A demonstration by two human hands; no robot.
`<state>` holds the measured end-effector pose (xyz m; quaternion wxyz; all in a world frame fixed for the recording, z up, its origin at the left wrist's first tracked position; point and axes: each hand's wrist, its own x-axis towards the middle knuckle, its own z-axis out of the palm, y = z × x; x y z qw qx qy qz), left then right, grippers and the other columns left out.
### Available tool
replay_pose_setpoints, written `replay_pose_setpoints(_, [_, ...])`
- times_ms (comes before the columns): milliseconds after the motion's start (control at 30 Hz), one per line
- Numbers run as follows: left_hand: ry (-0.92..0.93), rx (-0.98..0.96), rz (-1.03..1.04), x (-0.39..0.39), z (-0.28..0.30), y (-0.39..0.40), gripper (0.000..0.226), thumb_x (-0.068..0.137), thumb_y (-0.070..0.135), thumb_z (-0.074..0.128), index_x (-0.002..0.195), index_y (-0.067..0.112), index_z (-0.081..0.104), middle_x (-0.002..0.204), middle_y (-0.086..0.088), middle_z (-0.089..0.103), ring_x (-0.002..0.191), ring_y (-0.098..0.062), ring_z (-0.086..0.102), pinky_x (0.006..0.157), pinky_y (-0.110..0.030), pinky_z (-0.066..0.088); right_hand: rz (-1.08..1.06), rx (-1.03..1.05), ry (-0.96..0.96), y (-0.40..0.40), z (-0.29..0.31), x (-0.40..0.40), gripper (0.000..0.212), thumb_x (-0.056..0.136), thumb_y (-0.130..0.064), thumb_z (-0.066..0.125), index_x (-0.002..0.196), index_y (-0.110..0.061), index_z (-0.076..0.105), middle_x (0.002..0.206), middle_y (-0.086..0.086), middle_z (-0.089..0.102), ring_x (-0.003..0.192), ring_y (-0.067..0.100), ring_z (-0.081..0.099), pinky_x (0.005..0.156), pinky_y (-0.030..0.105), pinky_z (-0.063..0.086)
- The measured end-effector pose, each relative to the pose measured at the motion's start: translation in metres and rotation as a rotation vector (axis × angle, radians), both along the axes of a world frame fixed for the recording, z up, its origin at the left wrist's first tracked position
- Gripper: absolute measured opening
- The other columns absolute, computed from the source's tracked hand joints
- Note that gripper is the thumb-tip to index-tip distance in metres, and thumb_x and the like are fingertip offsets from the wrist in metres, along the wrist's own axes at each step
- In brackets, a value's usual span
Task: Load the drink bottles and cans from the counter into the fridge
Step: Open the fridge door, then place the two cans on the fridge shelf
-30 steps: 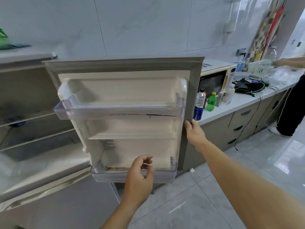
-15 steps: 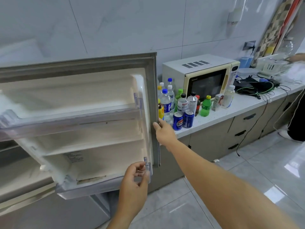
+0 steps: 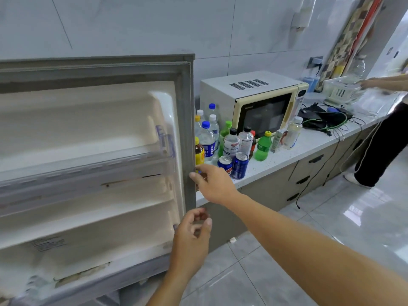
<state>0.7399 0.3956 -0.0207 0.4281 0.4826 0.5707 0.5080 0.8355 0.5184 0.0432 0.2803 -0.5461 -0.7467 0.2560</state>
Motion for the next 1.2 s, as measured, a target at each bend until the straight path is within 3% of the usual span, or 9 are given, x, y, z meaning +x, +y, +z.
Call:
replay_pose_setpoints(133, [0.006, -0.06, -0.036, 0.013, -0.019, 0.01, 0.024, 0.092, 0.018, 0.063, 0.097, 0.041, 0.063, 0.095, 0.019, 0.067, 0.083, -0.006, 0.069, 0.082, -0.048, 0.059, 0.024, -0.03, 0.106, 0.008, -0.014, 0.019, 0.041, 0.095, -0.044, 0.058, 0.127, -0.02, 0.065, 0.095, -0.006, 0.074, 0.085, 0.004, 0.066, 0.077, 0.026, 0.053])
replay_pose_setpoints(267, [0.004, -0.109, -0.026, 0.028, -0.035, 0.029, 0.025, 0.091, 0.016, 0.065, 0.105, 0.036, 0.061, 0.1, 0.012, 0.067, 0.085, -0.003, 0.068, 0.085, -0.049, 0.057, -0.157, -0.018, 0.194, 0.018, -0.042, 0.057, 0.025, 0.096, -0.036, 0.061, 0.111, -0.02, 0.072, 0.08, -0.015, 0.067, 0.071, -0.003, 0.059, 0.065, 0.014, 0.043])
replay_pose_setpoints(467, [0.082, -0.157, -0.034, 0.055, -0.046, 0.07, 0.034, 0.089, 0.027, 0.066, 0.11, 0.049, 0.051, 0.114, 0.022, 0.06, 0.091, 0.011, 0.062, 0.082, -0.026, 0.052, -0.488, -0.186, 0.288, 0.046, -0.1, 0.13, 0.019, 0.096, -0.031, 0.057, 0.103, -0.022, 0.073, 0.089, -0.01, 0.07, 0.086, 0.01, 0.064, 0.069, 0.023, 0.045])
replay_pose_setpoints(600, [0.082, -0.231, 0.06, 0.082, -0.057, 0.113, 0.054, 0.088, 0.028, 0.066, 0.131, 0.045, 0.039, 0.13, 0.02, 0.051, 0.109, 0.004, 0.055, 0.079, -0.02, 0.043, -0.545, -0.268, 0.311, 0.079, -0.127, 0.162, 0.024, 0.095, -0.033, 0.06, 0.112, -0.02, 0.07, 0.102, -0.007, 0.07, 0.094, 0.01, 0.064, 0.079, 0.027, 0.049])
replay_pose_setpoints(700, [0.091, -0.298, 0.152, 0.106, -0.07, 0.154, 0.073, 0.086, 0.029, 0.07, 0.145, 0.037, 0.028, 0.145, 0.008, 0.043, 0.124, -0.008, 0.048, 0.088, -0.026, 0.041, -0.49, -0.285, 0.302, 0.112, -0.144, 0.179, 0.04, 0.092, -0.037, 0.063, 0.129, -0.019, 0.06, 0.113, -0.002, 0.065, 0.09, 0.004, 0.06, 0.074, 0.023, 0.046])
replay_pose_setpoints(800, [0.131, -0.33, 0.276, 0.127, -0.076, 0.205, 0.086, 0.083, 0.026, 0.075, 0.15, 0.032, 0.022, 0.153, 0.0, 0.034, 0.131, -0.013, 0.041, 0.096, -0.03, 0.042, -0.383, -0.228, 0.26, 0.15, -0.153, 0.195, 0.067, 0.085, -0.045, 0.071, 0.142, -0.018, 0.047, 0.135, 0.003, 0.055, 0.115, 0.018, 0.058, 0.092, 0.035, 0.05])
replay_pose_setpoints(900, [0.26, -0.333, 0.356, 0.142, -0.078, 0.252, 0.097, 0.076, 0.028, 0.081, 0.151, 0.029, 0.019, 0.156, 0.0, 0.031, 0.139, -0.019, 0.037, 0.108, -0.037, 0.038, -0.226, -0.188, 0.263, 0.186, -0.155, 0.206, 0.082, 0.077, -0.045, 0.079, 0.145, -0.019, 0.041, 0.14, 0.002, 0.049, 0.124, 0.02, 0.052, 0.1, 0.041, 0.048])
replay_pose_setpoints(1033, [0.264, -0.318, 0.423, 0.153, -0.081, 0.292, 0.097, 0.065, 0.033, 0.088, 0.144, 0.029, 0.031, 0.143, 0.004, 0.047, 0.127, -0.014, 0.048, 0.097, -0.028, 0.04, -0.019, -0.162, 0.275, 0.224, -0.159, 0.205, 0.077, 0.073, -0.045, 0.082, 0.137, -0.024, 0.046, 0.129, -0.008, 0.054, 0.118, 0.008, 0.05, 0.095, 0.025, 0.044])
replay_pose_setpoints(1200, [0.282, -0.303, 0.49, 0.153, -0.091, 0.307, 0.073, 0.061, 0.033, 0.089, 0.122, 0.033, 0.049, 0.112, 0.017, 0.061, 0.108, -0.01, 0.06, 0.086, -0.027, 0.047, 0.066, -0.188, 0.32, 0.238, -0.168, 0.201, 0.075, 0.066, -0.054, 0.084, 0.128, -0.033, 0.048, 0.117, -0.022, 0.058, 0.107, -0.001, 0.054, 0.079, 0.013, 0.041])
